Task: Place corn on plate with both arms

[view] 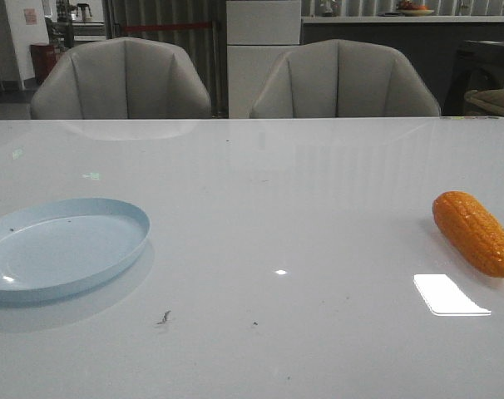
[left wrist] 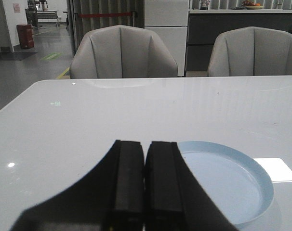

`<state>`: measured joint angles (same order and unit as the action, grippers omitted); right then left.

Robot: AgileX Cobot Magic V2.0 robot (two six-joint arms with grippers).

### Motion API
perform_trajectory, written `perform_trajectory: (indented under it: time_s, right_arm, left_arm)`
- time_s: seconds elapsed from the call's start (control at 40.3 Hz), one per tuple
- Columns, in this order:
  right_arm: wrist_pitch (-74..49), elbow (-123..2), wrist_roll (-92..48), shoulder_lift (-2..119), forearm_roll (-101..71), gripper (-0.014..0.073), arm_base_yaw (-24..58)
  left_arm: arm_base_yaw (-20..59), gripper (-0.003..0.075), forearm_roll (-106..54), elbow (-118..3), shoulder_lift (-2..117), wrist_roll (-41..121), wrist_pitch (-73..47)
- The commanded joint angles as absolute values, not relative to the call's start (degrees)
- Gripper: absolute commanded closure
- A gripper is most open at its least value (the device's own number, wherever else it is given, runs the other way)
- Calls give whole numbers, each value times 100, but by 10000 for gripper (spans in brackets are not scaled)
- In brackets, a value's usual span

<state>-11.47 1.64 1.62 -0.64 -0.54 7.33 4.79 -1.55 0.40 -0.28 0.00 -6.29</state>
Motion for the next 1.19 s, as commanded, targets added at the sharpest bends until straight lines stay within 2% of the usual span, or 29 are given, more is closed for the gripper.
perform_trajectory:
  time_s: [0.0,0.248,0.421,0.57,0.744,0.992,1.165]
  right_arm:
    - [-636,70,151,-189,-33,567,710]
    - [-300,70,151,-189,-33,567,710]
    - [769,70,151,-189,-38,567,710]
    - [1793,-11,204,-189,-174,567,724]
    - [1158,-1035,206,-45,-310,565,731]
    - [621,-2840,206,1499,-310,565,731]
    - [634,-3225,206,2825,-317,565,731]
  left_arm:
    - [465,622,-194,45,0,-78,-131]
    - [465,622,-194,45,0,-78,447]
    - [465,622,-194,28,0,-78,1424]
    - [465,622,-194,-350,0,-78,1516]
    - [465,622,-97,-1244,148,-78,1460]
    - [465,622,672,-2738,1487,-78,1460]
    - [465,622,714,-3212,2547,-78,1566]
